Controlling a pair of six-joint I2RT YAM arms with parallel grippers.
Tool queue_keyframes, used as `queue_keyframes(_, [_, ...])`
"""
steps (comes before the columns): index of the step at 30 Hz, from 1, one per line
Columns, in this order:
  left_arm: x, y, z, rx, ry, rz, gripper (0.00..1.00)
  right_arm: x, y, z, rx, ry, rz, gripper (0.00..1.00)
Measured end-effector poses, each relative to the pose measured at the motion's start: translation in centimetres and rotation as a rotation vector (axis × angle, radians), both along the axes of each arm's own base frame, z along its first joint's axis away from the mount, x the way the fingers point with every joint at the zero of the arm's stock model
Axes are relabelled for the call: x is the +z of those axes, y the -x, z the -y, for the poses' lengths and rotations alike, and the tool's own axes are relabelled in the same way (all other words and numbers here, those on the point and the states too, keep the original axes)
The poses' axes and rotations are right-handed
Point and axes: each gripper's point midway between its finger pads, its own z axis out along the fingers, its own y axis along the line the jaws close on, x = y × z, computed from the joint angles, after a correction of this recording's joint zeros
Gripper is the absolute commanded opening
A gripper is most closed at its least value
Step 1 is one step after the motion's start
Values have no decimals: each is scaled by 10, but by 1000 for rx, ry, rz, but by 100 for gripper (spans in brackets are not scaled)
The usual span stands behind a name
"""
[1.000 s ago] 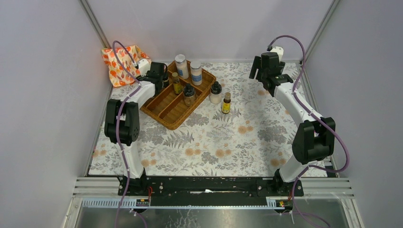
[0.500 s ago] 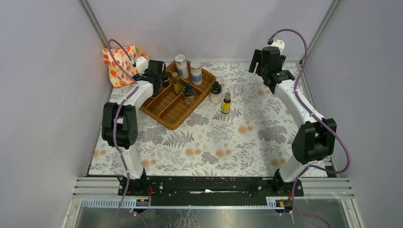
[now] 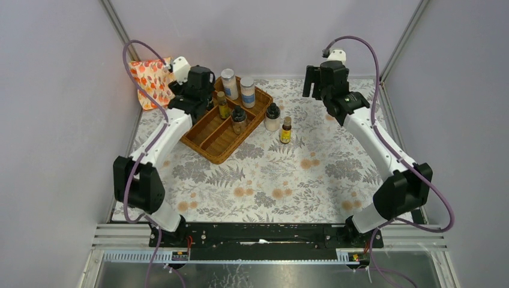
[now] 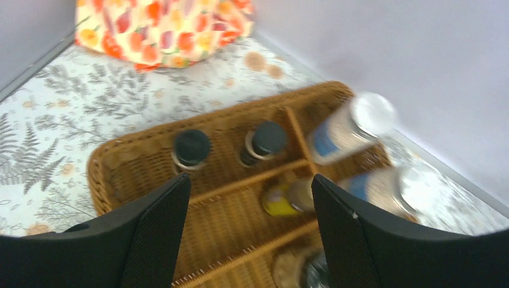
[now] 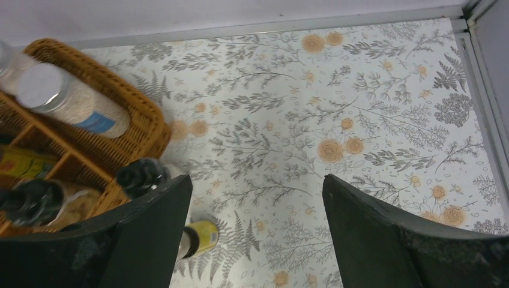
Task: Organize the condiment bottles
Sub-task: Place the bottle in the storage box, then pick up the bottle from the center of the board.
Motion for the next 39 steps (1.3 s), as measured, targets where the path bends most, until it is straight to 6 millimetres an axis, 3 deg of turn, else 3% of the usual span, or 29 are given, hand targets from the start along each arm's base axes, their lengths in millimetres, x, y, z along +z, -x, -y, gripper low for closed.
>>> queue_keyframes(4, [37, 23, 65, -154, -10, 67, 79, 21, 24, -20, 66, 0, 25, 86])
queue_keyframes(7, [54, 50, 112, -279, -18, 95, 80, 28, 45, -36, 126, -3, 27, 86])
queue_keyframes(11, [61, 86, 139, -380, -24, 106, 80, 18, 66, -51, 187, 8, -5, 86])
queue_keyframes(18, [90, 126, 118, -413, -34, 172, 81, -24, 93, -75, 289, 42, -119, 86])
queue_keyframes(25, [135, 153, 89, -408, -77, 273, 82, -49, 99, -88, 331, 45, -176, 85])
queue_keyframes(39, [153, 167, 72, -406, -129, 306, 83, -88, 85, -107, 362, 55, -230, 86])
